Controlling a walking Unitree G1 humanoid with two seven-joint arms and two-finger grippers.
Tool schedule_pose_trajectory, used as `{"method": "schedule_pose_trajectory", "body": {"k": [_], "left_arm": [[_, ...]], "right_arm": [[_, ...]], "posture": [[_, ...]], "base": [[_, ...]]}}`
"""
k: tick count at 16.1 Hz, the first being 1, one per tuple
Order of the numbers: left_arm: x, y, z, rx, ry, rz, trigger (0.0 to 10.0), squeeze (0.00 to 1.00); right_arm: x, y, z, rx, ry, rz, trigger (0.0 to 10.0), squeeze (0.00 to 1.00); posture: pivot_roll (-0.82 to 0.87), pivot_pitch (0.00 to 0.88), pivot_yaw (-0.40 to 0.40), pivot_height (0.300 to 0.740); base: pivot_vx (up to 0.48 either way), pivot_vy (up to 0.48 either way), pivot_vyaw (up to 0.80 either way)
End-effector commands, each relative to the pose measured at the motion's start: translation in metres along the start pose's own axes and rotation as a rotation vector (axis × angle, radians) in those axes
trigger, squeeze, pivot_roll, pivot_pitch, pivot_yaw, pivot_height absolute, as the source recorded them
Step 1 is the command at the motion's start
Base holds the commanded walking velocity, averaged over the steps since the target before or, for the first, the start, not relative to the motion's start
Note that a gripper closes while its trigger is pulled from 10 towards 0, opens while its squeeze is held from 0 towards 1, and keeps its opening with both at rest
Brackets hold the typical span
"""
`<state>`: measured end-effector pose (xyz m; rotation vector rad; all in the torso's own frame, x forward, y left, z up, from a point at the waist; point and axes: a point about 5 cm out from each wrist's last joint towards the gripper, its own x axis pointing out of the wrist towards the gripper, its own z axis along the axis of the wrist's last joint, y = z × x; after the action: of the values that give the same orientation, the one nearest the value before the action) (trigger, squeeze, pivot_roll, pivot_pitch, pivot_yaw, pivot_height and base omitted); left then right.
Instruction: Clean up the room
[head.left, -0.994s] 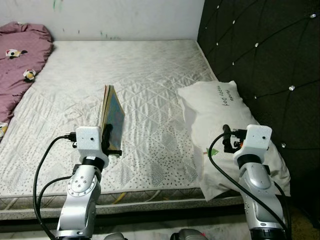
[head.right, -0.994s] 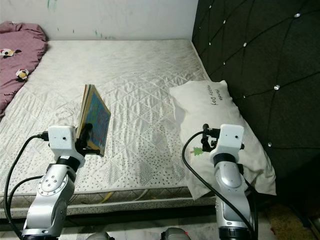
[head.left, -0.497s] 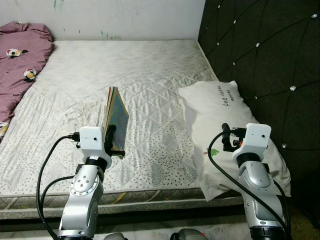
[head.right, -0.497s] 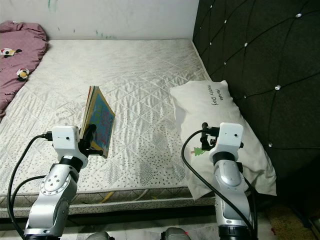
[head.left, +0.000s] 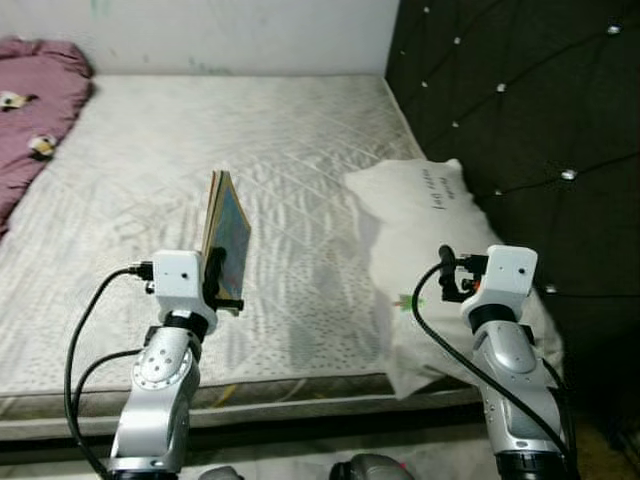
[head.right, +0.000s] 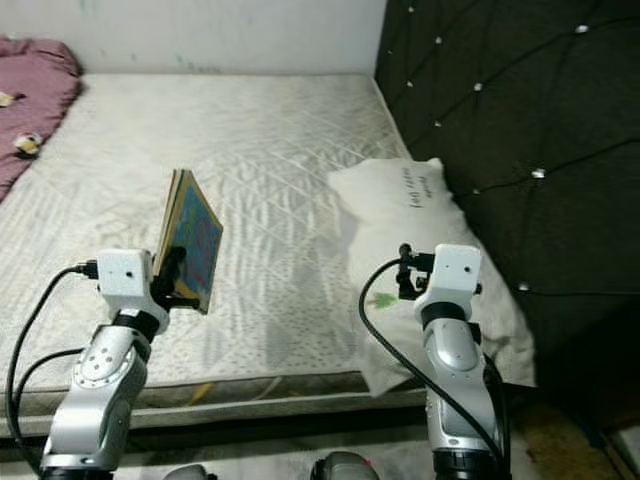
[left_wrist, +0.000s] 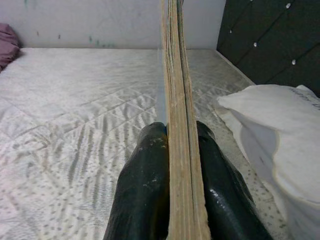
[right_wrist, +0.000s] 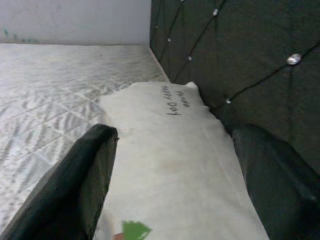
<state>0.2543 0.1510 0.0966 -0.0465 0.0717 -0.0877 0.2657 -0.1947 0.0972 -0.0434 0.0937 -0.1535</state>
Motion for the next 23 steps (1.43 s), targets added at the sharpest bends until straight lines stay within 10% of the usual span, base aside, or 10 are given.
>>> {"method": "schedule_pose_trajectory", "body": {"k": [1, 23], "left_arm": [[0.0025, -0.0031, 0.0149, 0.005, -0.064, -0.026, 10.0, 0.0], [0.0016, -0.0038, 0.0114, -0.035, -0.05, -0.023, 10.0, 0.0]], "right_arm": [[0.0015, 0.0018, 0.0067, 0.008, -0.019, 0.007, 10.0, 0.0], [0.0017, 0.004, 0.0058, 0.008, -0.016, 0.03, 10.0, 0.0]], "posture": [[-0.03, 0.0, -0.013, 0.74], [-0.02, 0.0, -0.017, 0.74]], "base": [[0.0, -0.345, 0.0], [0.0, -0.046, 0.0]]}}
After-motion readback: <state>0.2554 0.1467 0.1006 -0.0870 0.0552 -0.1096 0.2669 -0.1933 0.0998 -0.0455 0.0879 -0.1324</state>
